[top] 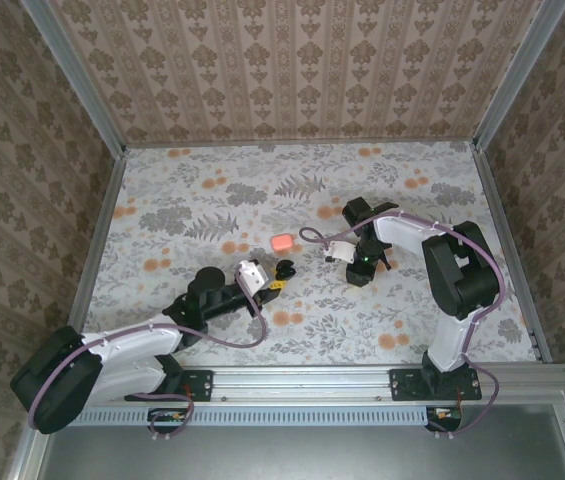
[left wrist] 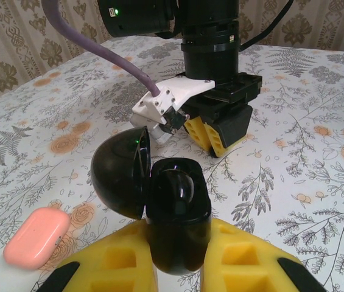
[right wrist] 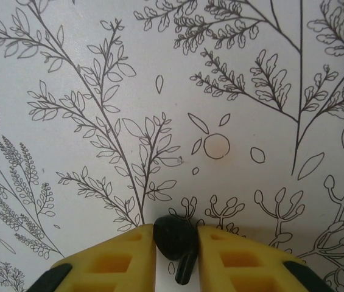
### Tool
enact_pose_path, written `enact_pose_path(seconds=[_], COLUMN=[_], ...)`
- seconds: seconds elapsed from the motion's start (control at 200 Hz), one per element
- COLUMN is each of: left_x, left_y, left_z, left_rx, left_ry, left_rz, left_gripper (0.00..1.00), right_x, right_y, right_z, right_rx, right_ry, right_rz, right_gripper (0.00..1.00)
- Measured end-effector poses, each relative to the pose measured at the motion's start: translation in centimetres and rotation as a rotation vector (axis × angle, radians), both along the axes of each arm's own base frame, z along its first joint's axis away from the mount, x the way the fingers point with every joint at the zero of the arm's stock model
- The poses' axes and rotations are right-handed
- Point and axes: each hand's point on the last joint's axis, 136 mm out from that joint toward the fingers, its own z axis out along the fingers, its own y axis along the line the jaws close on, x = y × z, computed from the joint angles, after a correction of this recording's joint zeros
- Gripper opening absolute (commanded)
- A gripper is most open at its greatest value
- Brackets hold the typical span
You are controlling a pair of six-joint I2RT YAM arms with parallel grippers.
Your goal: Insert wireless bluetooth earbuds into charging case
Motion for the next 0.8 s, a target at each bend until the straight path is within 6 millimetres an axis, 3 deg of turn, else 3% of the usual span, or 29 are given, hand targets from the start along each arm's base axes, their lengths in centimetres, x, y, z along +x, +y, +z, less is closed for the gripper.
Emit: enact_pose_path(seconds=[0.415, 0.805], left_x=[0.2, 1.3], left_y=[-0.2, -1.1], left_z=[-1.6, -5.2], left_rx=[0.037, 0.086], left_ry=[0.035, 0.109], left_rz=[0.001, 0.016], left_gripper=[0.14, 0.14], right_x=[0.1, 0.8], right_y=[0.3, 1.8], right_z=[0.3, 2.8], right_rx=[0.036, 0.204], right_ry=[-0.026, -0.185], right_rz=[-0.017, -0.109], right_gripper=[0.18, 0.17])
